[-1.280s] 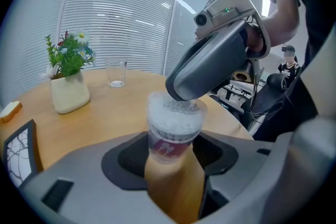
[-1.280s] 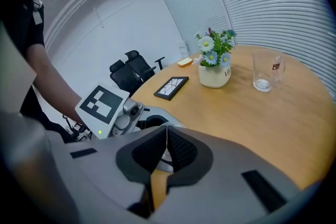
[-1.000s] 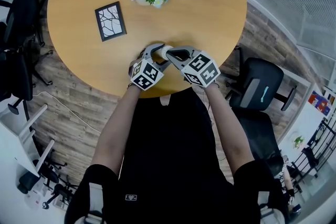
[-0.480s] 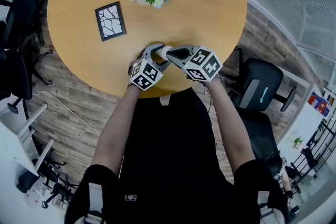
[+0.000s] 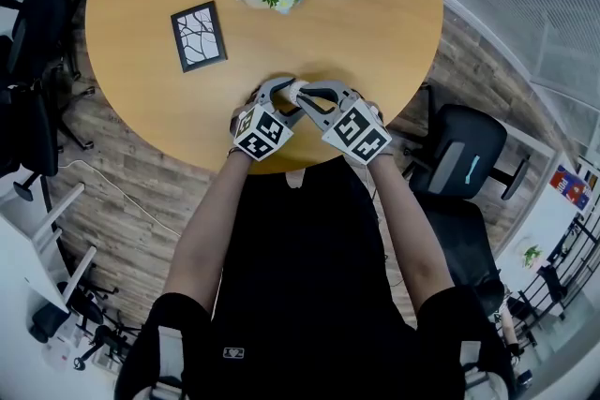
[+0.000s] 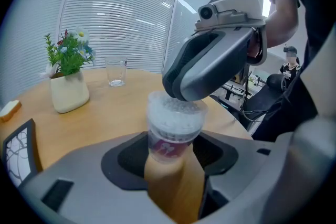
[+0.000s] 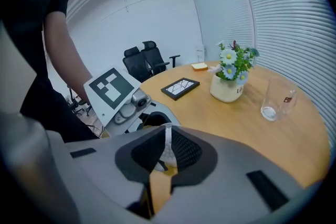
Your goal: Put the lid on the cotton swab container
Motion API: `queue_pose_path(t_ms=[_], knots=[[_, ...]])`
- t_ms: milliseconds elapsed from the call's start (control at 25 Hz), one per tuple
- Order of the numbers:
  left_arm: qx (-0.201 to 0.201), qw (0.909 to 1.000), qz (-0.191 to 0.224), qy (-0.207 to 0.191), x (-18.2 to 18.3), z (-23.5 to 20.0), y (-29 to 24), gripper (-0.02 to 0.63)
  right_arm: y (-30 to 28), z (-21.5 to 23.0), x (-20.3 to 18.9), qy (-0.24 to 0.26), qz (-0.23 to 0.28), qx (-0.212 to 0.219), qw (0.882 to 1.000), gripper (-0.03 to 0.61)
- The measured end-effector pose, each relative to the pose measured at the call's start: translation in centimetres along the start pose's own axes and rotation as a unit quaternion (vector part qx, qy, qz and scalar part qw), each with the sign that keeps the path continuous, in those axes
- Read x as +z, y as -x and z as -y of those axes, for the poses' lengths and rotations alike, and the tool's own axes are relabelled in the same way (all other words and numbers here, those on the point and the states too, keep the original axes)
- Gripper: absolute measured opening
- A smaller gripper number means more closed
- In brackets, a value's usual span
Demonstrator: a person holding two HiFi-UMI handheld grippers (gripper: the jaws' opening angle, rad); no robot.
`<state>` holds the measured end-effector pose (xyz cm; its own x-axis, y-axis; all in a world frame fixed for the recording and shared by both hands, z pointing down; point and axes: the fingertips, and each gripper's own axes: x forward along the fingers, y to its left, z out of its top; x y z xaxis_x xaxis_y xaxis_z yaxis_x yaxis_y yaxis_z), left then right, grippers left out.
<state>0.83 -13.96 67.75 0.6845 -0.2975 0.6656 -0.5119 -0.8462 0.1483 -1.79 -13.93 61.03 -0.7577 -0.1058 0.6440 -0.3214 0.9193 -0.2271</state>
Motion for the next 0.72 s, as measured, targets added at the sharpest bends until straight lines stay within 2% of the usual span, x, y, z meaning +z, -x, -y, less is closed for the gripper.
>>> queue_pose_path(t_ms=[80, 160, 200, 520, 720], knots=[[0.000, 1.0000, 0.000, 0.001, 0.05, 0.02, 0.00, 0.261, 0.02, -0.12, 0.10, 0.010, 0.000, -0.004, 1.000, 0.032], [-0.002, 1.0000, 0.000, 0.002, 0.05, 0.05, 0.00, 0.262, 0.06, -0.12, 0.21, 0.016, 0.002, -0.010, 1.000, 0.103], [-0.002, 1.0000, 0.000, 0.002, 0.02, 0.06, 0.02, 0.262, 0.07, -0.07, 0.21, 0.019, 0.002, -0.014, 1.000, 0.110], [-0.006, 0.9999, 0.004, -0.008, 0.04, 0.36, 0.13, 0.267, -0.03, 0.02, -0.06, 0.017, 0.000, -0.019, 1.000, 0.117], [-0.009, 0.9999, 0.004, -0.012, -0.12, 0.57, -0.06, 0.295, -0.27, 0.15, -0.16, 0.018, -0.009, -0.024, 1.000, 0.117]])
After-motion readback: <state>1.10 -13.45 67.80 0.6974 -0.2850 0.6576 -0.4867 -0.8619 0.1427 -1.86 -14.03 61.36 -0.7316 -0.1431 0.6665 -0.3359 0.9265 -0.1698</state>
